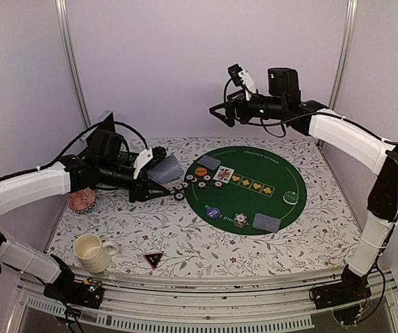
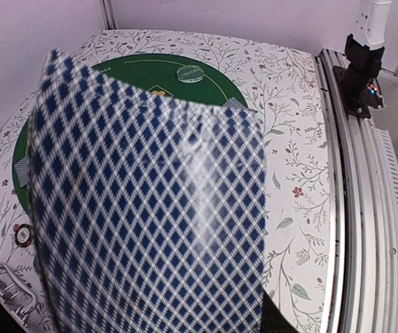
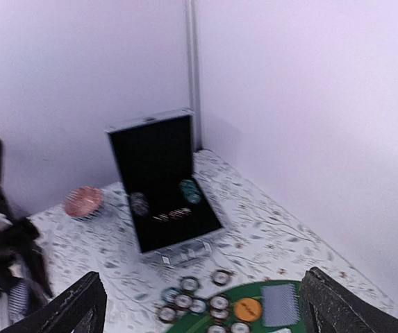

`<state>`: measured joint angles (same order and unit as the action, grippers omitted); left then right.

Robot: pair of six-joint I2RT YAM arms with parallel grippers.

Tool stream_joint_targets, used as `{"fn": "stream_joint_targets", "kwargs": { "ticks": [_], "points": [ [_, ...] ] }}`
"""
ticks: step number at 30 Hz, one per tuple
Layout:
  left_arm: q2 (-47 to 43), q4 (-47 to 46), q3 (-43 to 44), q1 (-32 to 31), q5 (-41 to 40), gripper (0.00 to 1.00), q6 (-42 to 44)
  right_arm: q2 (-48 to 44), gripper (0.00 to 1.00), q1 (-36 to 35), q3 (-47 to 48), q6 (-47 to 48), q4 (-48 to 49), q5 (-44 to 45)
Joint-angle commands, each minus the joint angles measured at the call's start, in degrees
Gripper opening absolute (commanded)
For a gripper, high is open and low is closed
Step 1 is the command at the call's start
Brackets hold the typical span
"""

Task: Distribute texas hold em gaming equipment
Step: Flop the poker card in the community card area, then pick up the poker card from the face-down deck piles.

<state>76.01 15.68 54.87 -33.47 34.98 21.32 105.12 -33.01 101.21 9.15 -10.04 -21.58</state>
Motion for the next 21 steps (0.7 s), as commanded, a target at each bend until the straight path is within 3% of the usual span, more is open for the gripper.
{"fn": "stream_joint_targets", "kwargs": {
  "ticks": [1,8,21],
  "points": [
    [-0.29,-1.06,-0.3,0.17,-1.15,0.19,0.65,0.19,0.99,-8.01,-4.51,-18.5,1.89,-11.77],
    [-0.25,-0.91,0.02,0.16,-0.62,0.19,0.42,2.04,0.99,-16.5,-1.92,-13.2,-3.14,-6.79],
    [-0.51,-0.92,-0.02,0.16,-0.28,0.19,0.41,9.4,0.99,-18.06,3.03,-10.96,-9.19,2.97]
  ]
}}
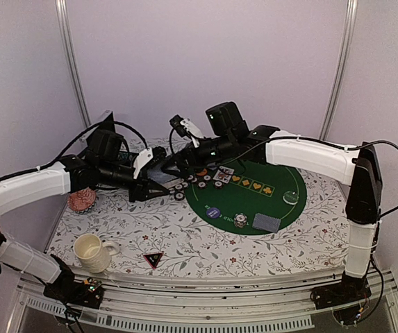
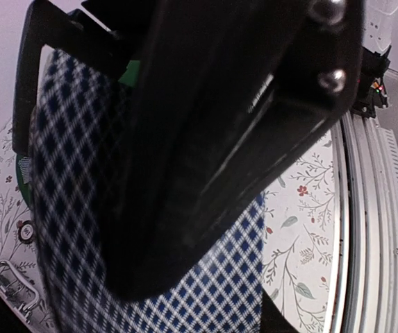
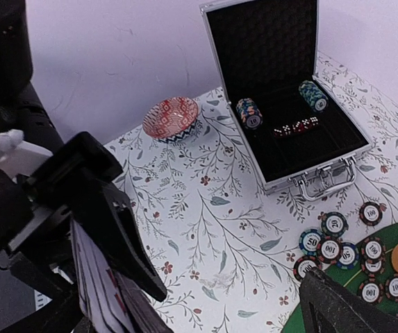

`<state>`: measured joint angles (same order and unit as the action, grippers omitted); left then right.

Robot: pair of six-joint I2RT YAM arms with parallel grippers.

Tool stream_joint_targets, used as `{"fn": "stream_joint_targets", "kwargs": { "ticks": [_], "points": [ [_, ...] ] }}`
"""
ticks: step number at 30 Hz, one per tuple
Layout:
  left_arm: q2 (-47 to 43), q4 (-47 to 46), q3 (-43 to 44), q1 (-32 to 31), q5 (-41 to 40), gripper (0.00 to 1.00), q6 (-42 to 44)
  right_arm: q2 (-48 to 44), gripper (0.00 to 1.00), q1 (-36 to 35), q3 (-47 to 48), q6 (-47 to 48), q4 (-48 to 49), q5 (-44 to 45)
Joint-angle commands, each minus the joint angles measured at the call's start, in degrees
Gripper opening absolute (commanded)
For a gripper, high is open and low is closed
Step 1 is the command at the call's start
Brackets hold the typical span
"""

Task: Distribute texas hold em gaming equipment
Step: Pick up the poker card from the face-down deck piles.

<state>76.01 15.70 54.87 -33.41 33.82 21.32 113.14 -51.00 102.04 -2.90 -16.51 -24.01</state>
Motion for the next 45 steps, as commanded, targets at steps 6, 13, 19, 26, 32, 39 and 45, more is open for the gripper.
{"fn": "stream_joint_targets", "kwargs": {
  "ticks": [6,13,19,26,32,39,45],
  "points": [
    [-0.61,-0.98,-0.11,0.08,0.85,0.19,0.5,-0.68,0.97,0.02,1.33,4.01,-5.05,9.11],
    [-0.52,-1.03,-0.05,0.1,0.98,0.19,0.44,-2.95,0.89,0.48,0.36,5.42,-7.48,11.21],
    [-0.51,-1.05,-0.03,0.1,1.16,0.19,0.42,-3.78,0.79,0.55,0.68,5.87,-8.36,8.22],
    [-0.51,-1.04,-0.01,0.1,1.13,0.19,0.39,-5.39,0.48,0.47,0.67,5.9,-7.96,2.17],
    [-0.54,-1.06,-0.07,0.08,1.13,0.19,0.39,-6.84,0.24,0.51,0.09,6.06,-9.25,4.09],
    [-0.42,-1.11,-0.03,0.05,1.16,0.19,0.43,-8.1,0.11,0.55,0.07,6.45,-10.82,5.14],
    [-0.51,-1.03,-0.11,0.1,1.01,0.19,0.45,-8.89,0.02,0.54,0.76,6.84,-12.62,6.45]
  ]
}}
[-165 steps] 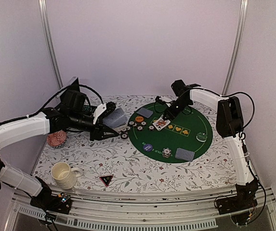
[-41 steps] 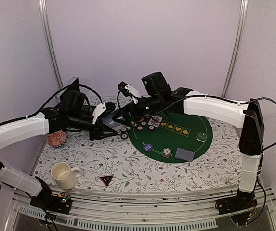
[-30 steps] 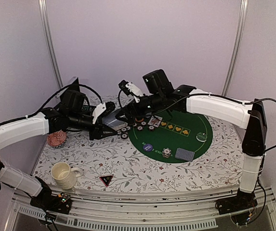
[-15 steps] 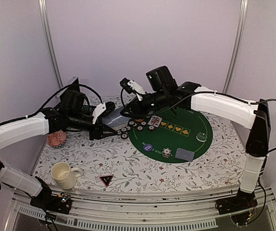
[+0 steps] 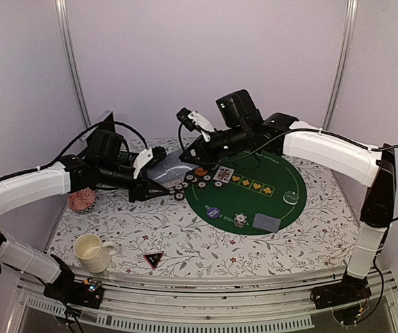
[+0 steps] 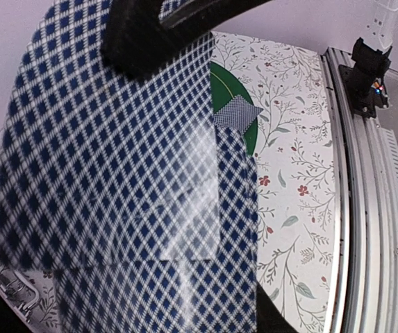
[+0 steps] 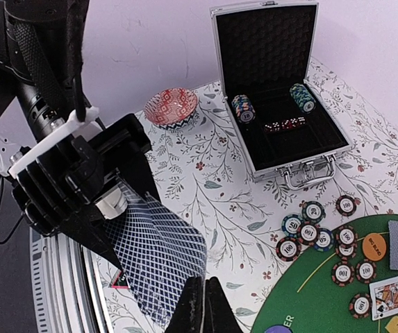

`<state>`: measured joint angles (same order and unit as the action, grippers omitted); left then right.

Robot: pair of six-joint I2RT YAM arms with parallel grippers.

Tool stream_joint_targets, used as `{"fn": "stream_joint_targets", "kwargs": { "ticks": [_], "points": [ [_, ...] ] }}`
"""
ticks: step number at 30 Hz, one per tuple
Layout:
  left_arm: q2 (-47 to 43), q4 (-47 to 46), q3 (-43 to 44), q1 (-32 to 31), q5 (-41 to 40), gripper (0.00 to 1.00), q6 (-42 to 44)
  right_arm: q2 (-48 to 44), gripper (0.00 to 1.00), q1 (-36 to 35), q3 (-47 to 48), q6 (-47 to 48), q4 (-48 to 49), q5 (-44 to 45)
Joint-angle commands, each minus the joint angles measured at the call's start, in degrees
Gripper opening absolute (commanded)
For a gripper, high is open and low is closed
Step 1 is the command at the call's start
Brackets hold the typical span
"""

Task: Distribute texas hold em gaming equipment
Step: Pick up the poker card from the face-down deck piles, then flop the poker card in the community card area.

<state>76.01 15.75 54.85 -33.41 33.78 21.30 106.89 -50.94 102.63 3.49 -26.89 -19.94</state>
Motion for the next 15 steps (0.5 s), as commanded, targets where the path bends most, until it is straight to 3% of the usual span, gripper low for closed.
{"fn": "stream_joint_targets", "kwargs": {
  "ticks": [1,15],
  "points": [
    [-0.51,-1.07,-0.09,0.1,1.03,0.19,0.46,-2.91,0.02,0.42,0.32,0.56,-2.62,2.67],
    [-0.51,-1.05,-0.09,0.1,1.02,0.19,0.45,-9.08,0.01,0.94,0.47,1.7,-3.26,1.16]
  ]
}}
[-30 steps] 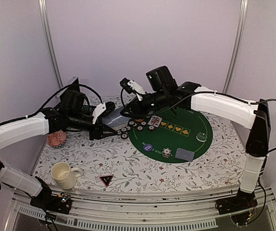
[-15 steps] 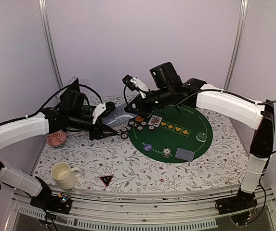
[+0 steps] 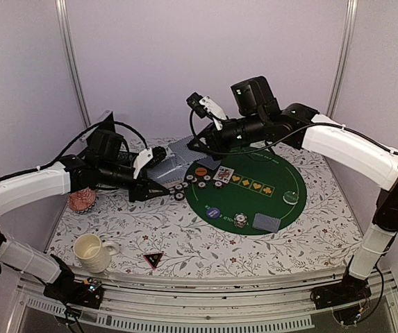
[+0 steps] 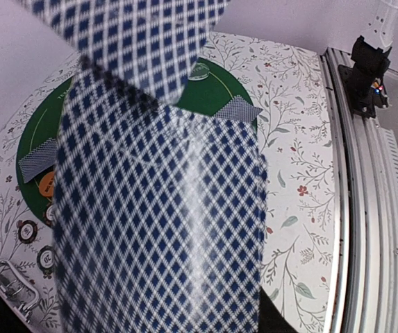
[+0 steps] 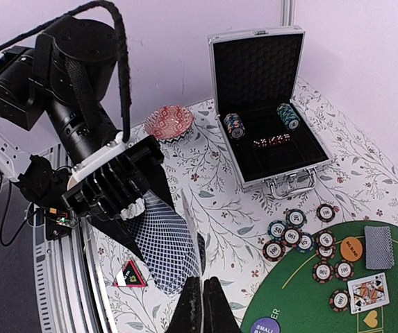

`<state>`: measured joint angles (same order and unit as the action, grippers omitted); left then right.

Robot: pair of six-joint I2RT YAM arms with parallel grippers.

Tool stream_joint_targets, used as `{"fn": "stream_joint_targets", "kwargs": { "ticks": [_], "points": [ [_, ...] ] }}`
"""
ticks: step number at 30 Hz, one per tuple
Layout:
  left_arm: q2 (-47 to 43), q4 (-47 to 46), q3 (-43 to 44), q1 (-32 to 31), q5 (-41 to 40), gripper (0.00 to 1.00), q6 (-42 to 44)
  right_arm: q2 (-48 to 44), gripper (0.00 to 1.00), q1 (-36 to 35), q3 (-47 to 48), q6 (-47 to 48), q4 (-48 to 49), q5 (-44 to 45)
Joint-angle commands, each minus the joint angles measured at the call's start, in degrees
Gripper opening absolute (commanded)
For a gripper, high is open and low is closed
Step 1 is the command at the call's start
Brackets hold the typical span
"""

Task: Distribute texas hold em gaming equipment
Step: Flop the poker card in the community card area.

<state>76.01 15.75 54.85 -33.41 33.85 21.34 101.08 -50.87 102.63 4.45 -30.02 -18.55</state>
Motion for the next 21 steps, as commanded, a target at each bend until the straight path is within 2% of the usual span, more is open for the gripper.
{"fn": "stream_joint_targets", "kwargs": {
  "ticks": [1,6,9,11,16,21],
  "points": [
    [-0.58,-1.0,-0.07,0.08,1.0,0.19,0.38,-3.66,0.01,1.05,0.47,0.74,-0.01,-0.26],
    [-0.71,-1.07,-0.09,0.1,0.95,0.19,0.37,-7.49,0.01,4.71,-1.54,0.06,1.09,4.1],
    [-0.92,-1.07,-0.16,0.1,0.96,0.19,0.41,-8.65,0.01,9.55,-6.0,0.67,1.48,10.55],
    [-1.08,-1.09,-0.14,0.1,0.96,0.19,0.49,-7.68,0.01,12.5,-8.32,2.14,1.13,18.36],
    [-0.96,-1.16,-0.19,0.11,0.96,0.19,0.48,1.52,0.01,17.89,-7.7,11.55,-0.04,32.81],
    [-1.04,-1.07,-0.32,0.1,0.7,0.19,0.62,16.72,0.01,19.51,-0.05,22.02,-0.17,43.23]
  ]
}}
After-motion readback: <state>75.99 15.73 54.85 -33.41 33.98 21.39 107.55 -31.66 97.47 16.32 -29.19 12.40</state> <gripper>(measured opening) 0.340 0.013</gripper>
